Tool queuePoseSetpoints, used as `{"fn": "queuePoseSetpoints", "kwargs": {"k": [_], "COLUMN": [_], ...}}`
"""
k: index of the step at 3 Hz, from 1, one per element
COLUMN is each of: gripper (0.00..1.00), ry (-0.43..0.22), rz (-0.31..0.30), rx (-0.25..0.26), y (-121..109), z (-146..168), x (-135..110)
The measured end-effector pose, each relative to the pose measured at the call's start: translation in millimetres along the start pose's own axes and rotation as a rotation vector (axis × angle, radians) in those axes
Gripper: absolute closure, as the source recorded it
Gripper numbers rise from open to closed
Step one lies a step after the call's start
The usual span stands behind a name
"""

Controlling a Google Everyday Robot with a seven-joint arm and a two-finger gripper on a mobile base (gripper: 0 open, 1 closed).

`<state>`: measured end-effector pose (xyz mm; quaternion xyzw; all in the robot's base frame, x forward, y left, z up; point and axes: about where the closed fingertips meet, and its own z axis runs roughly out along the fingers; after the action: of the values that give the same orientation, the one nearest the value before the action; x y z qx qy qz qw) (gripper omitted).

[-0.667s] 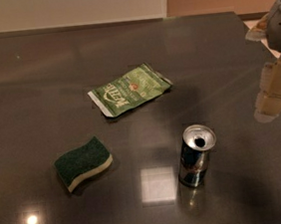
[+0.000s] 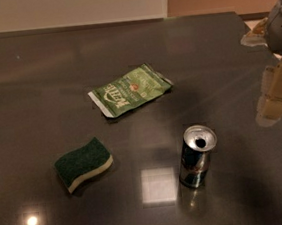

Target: Pick redbull can

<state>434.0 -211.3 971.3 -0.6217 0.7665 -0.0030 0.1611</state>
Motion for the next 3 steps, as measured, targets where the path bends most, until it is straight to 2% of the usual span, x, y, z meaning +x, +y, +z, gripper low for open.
{"fn": "queuePoseSetpoints", "kwargs": {"k": [2, 3], "gripper": [0.00, 0.00], "ry": [-0.133, -0.208], "rz": [-0.128, -0.190], "rx": [-0.138, -0.189], "y": [53, 84], "z": [25, 35], "x": [-9, -27]}}
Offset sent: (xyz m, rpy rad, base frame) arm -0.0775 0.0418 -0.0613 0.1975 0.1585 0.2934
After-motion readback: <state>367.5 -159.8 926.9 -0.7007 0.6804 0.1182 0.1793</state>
